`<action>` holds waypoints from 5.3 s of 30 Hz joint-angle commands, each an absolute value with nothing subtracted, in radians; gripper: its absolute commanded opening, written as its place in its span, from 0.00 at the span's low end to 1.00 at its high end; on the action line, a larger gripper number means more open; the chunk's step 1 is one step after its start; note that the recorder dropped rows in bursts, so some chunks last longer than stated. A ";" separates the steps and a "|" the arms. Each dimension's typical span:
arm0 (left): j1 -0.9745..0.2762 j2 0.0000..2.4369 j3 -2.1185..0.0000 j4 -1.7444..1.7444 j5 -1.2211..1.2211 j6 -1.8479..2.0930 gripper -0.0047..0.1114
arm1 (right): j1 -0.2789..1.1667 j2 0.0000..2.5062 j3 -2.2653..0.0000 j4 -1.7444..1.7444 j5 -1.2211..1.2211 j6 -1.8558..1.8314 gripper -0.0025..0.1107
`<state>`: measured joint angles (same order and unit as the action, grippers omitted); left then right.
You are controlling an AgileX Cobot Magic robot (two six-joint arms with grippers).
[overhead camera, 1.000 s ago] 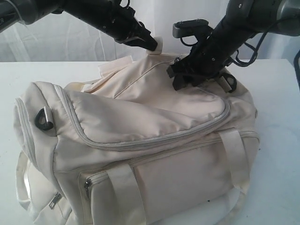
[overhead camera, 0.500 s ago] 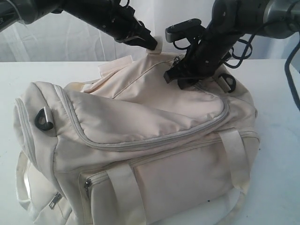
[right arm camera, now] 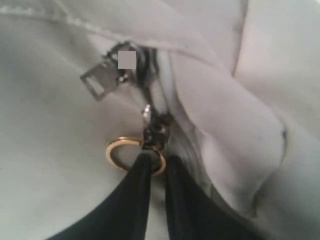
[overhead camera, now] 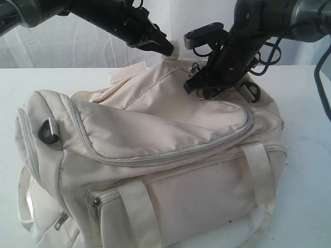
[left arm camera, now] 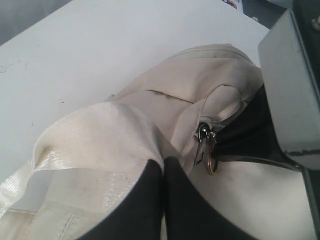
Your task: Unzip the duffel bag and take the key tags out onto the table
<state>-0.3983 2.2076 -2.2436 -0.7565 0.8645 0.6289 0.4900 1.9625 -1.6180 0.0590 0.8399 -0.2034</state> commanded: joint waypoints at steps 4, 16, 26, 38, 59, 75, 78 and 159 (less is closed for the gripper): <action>-0.407 2.151 -2.259 -0.862 0.884 0.629 0.04 | 0.491 1.966 -1.657 0.086 0.849 -0.198 0.39; -0.407 2.151 -2.259 -0.866 0.884 0.629 0.04 | 0.516 1.984 -1.653 0.122 0.784 -0.227 0.51; -0.407 2.151 -2.259 -0.879 0.884 0.637 0.04 | 0.516 2.016 -1.653 0.071 0.806 -0.195 0.23; -0.407 2.151 -2.259 -0.875 0.882 0.637 0.04 | 0.516 1.952 -1.653 -0.020 0.909 -0.175 0.04; -0.407 2.151 -2.259 -0.821 0.792 0.624 0.04 | 0.516 1.889 -1.651 -0.164 1.172 -0.102 0.04; -0.407 2.151 -2.259 -0.747 0.758 0.600 0.04 | 0.505 1.887 -1.648 -0.181 1.221 -0.047 0.03; -0.407 2.151 -2.259 -0.730 0.752 0.600 0.04 | 0.498 1.868 -1.619 -0.184 1.221 -0.044 0.03; -0.403 2.151 -2.259 -0.672 0.727 0.549 0.04 | 0.854 1.527 -1.056 0.920 0.898 -0.572 0.03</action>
<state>-0.4070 2.1905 -2.2436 -0.6273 0.7431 0.5553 0.8174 1.5326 -1.0600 0.8818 0.9290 -0.5440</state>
